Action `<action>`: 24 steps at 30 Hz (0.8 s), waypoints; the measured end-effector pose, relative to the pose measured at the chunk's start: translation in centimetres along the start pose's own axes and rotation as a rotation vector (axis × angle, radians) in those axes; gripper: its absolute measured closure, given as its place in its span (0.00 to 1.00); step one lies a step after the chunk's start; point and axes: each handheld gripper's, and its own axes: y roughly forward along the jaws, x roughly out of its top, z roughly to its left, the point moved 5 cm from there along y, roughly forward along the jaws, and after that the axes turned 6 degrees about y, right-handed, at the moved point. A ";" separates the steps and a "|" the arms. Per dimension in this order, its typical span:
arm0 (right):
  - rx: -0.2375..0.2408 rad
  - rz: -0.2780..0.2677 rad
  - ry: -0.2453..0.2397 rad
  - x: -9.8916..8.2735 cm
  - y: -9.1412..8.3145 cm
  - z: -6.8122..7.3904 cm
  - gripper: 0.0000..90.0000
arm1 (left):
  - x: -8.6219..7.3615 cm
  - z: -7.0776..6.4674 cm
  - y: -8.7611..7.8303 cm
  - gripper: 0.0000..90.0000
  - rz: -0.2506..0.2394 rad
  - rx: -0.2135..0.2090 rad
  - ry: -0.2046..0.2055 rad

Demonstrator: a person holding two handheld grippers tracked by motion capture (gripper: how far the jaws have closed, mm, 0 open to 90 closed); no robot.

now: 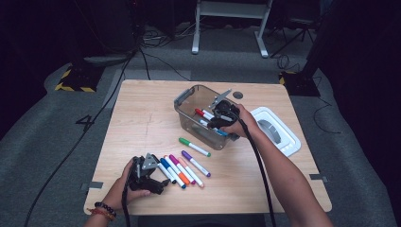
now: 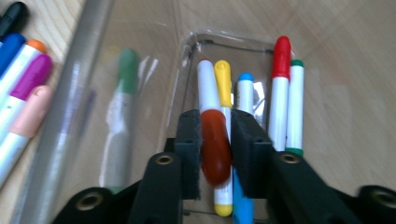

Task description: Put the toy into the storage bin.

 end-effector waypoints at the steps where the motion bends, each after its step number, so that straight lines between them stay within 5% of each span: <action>1: -0.015 -0.001 0.001 0.0 0.0 -0.1 0.74 | 0.0 0.0 0.0 0.00 0.000 0.000 0.001; 5: -0.036 -0.055 0.031 0.0 -1.3 -0.7 0.67 | 0.0 0.0 0.0 0.01 0.000 0.000 0.000; 11: -0.003 -0.149 0.049 -0.4 -3.3 -0.7 0.60 | 0.0 0.0 0.0 0.00 0.000 0.000 0.000; 24: -0.001 -0.317 0.001 -3.4 -9.2 2.1 0.43 | 0.0 0.0 0.0 0.01 0.000 0.002 -0.002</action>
